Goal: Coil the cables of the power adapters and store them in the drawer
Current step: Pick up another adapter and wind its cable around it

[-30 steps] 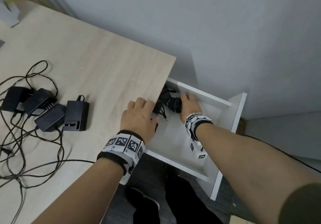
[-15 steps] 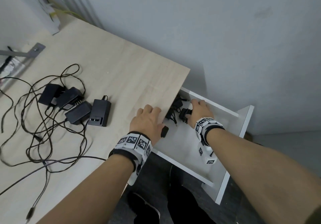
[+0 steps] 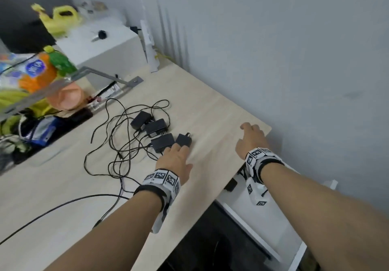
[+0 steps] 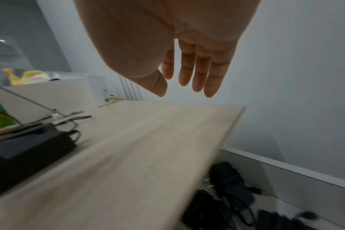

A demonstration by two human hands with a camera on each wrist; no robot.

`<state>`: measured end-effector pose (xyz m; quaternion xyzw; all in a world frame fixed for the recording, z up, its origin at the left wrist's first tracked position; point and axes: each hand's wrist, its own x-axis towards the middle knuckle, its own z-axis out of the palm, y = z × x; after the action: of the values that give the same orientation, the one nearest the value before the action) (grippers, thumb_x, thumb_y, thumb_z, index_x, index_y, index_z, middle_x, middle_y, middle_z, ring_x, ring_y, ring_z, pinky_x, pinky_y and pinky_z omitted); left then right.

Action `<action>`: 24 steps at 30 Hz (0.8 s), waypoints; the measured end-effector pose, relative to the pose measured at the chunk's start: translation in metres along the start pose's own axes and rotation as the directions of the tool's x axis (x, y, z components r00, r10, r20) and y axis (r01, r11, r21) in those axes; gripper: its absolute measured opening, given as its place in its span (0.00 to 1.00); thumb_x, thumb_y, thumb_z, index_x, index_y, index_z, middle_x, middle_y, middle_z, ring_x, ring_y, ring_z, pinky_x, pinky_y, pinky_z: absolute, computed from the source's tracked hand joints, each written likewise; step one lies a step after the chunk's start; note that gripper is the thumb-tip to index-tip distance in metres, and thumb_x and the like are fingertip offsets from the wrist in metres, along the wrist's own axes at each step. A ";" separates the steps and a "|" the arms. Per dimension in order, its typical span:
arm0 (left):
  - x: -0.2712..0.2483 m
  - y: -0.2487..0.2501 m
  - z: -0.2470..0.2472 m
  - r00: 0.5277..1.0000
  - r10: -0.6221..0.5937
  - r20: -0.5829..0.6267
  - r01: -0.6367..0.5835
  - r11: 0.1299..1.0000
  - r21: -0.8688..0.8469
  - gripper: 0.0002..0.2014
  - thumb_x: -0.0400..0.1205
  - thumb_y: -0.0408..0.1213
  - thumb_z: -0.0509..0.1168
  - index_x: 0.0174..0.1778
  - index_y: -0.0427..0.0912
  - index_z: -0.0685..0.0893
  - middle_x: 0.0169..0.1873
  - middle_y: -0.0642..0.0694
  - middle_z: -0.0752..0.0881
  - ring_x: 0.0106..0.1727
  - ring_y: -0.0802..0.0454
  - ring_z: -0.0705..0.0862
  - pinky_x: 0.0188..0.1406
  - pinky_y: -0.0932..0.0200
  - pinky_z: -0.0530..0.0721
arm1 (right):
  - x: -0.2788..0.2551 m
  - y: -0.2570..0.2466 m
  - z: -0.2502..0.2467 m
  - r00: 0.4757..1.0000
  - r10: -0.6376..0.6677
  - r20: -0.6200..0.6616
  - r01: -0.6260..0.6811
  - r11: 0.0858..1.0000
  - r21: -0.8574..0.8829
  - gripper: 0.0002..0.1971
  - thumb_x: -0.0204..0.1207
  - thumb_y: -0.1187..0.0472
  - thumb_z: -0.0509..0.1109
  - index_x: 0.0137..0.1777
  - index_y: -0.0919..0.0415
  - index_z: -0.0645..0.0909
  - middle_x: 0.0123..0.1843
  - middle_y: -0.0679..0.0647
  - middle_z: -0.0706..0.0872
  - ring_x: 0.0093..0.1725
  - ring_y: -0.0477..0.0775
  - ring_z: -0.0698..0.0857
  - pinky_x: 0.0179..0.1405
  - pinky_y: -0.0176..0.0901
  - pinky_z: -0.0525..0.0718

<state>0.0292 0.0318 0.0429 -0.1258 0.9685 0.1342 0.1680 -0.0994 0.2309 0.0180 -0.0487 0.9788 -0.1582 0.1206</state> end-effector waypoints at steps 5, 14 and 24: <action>-0.028 -0.054 -0.010 0.996 -0.051 -0.078 0.043 0.994 -0.101 0.19 0.82 0.49 0.62 0.68 0.51 0.73 0.65 0.50 0.75 0.67 0.48 0.72 0.59 0.50 0.80 | -0.014 -0.077 0.009 0.983 -0.185 -0.015 0.185 0.983 -0.001 0.19 0.79 0.59 0.65 0.70 0.53 0.70 0.69 0.56 0.74 0.67 0.59 0.74 0.55 0.51 0.78; -0.058 -0.139 -0.018 0.986 -0.161 -0.031 0.158 0.983 -0.089 0.23 0.83 0.50 0.61 0.75 0.52 0.68 0.72 0.51 0.72 0.71 0.48 0.72 0.65 0.50 0.77 | -0.026 -0.191 0.057 0.894 -0.412 0.173 0.432 0.897 -0.094 0.26 0.74 0.49 0.73 0.72 0.52 0.73 0.67 0.55 0.77 0.68 0.60 0.74 0.64 0.52 0.77; -0.065 -0.201 -0.007 0.981 -0.193 0.002 0.193 0.980 -0.057 0.25 0.82 0.51 0.61 0.75 0.54 0.65 0.73 0.51 0.68 0.72 0.47 0.69 0.62 0.51 0.77 | -0.014 -0.225 0.099 0.870 -0.332 0.365 0.468 0.791 -0.396 0.32 0.71 0.58 0.75 0.75 0.52 0.67 0.69 0.59 0.74 0.68 0.63 0.73 0.66 0.56 0.76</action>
<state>0.1448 -0.1447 0.0285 -0.2241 0.9478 0.1447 0.1747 -0.0479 -0.0098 0.0022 -0.3060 0.9272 0.0711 0.2041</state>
